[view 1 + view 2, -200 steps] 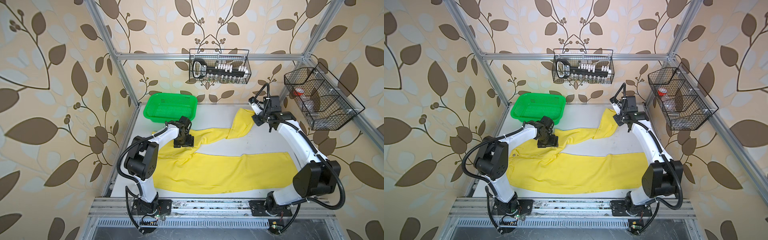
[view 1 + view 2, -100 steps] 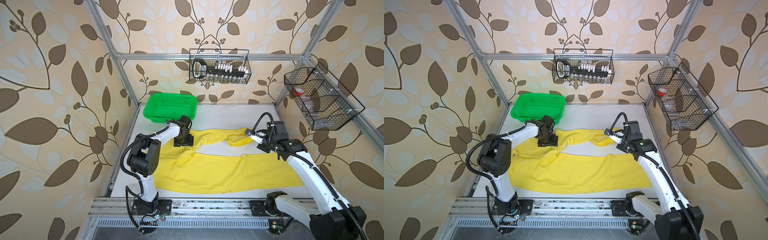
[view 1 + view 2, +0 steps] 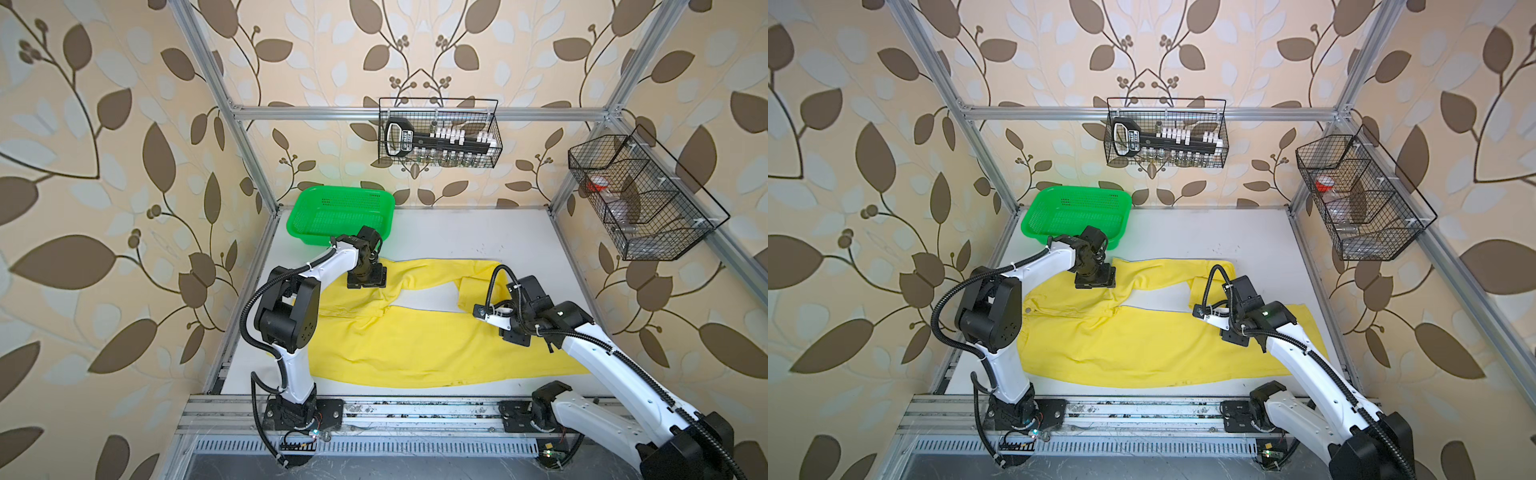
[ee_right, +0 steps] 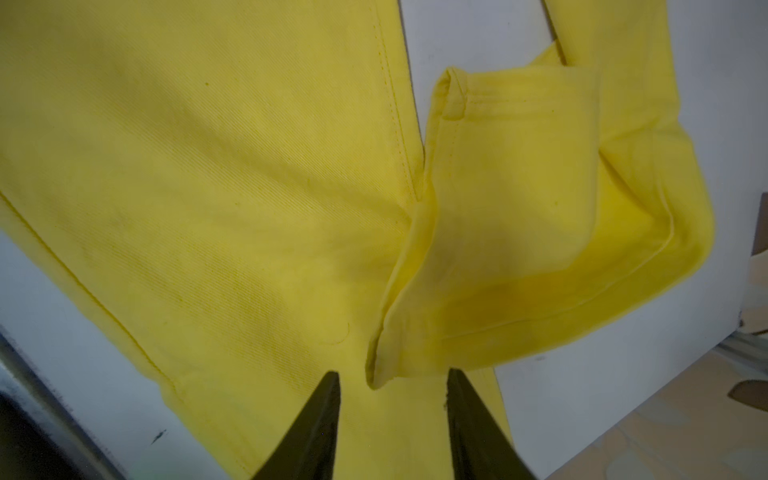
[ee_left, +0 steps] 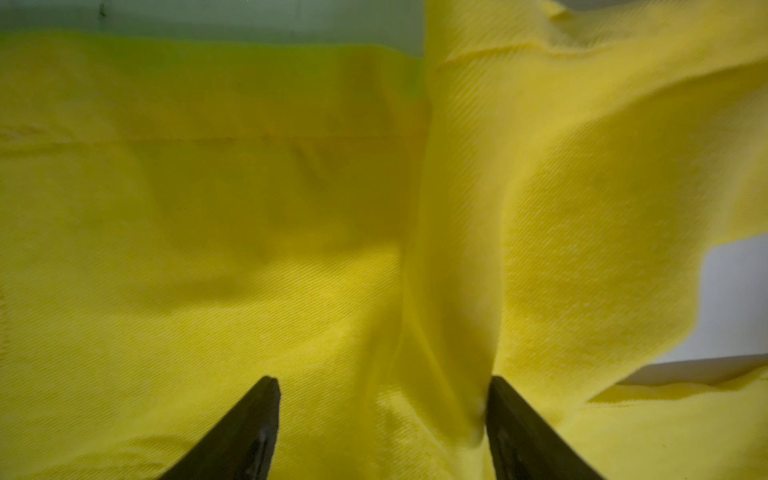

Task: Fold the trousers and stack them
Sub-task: 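Fold the held leg end with the right gripper toward the trousers' middle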

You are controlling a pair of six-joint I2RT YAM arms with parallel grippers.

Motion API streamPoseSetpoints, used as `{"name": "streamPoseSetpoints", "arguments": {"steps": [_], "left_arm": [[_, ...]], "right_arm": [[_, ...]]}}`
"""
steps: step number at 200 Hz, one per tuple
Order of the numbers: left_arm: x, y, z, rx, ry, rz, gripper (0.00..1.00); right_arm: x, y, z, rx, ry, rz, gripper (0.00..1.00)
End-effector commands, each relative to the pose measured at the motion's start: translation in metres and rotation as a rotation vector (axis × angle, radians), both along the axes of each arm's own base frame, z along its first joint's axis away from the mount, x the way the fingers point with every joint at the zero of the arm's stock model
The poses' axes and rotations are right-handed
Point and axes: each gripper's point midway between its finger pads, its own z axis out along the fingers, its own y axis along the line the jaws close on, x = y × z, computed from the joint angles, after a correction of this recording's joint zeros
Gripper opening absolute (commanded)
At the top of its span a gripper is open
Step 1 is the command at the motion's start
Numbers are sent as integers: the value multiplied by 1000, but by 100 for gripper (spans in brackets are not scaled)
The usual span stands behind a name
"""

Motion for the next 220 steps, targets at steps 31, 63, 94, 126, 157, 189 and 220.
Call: {"name": "streamPoseSetpoints", "arguments": {"steps": [31,63,94,126,157,189,220], "left_arm": [[9,-10,26,-75,-24,9,79],[9,-17,30,-116,-21,21,79],[9,-19,32,-123,-19,18,79],[10,-22,45,-148,-33,19,80],[12,-20,62,-150,-63,25,82],[16,-22,80,-167,-103,20,84],[16,-18,83,-152,-103,19,84]], "right_arm": [[35,41,91,477,-218,-258,65],[76,2,128,853,-363,-853,72],[86,-32,85,978,-217,-1177,71],[82,-63,31,691,-124,-1246,74],[78,-83,-4,611,-47,-1328,72],[83,-84,-39,573,43,-1337,70],[89,-83,-66,541,100,-1348,60]]}}
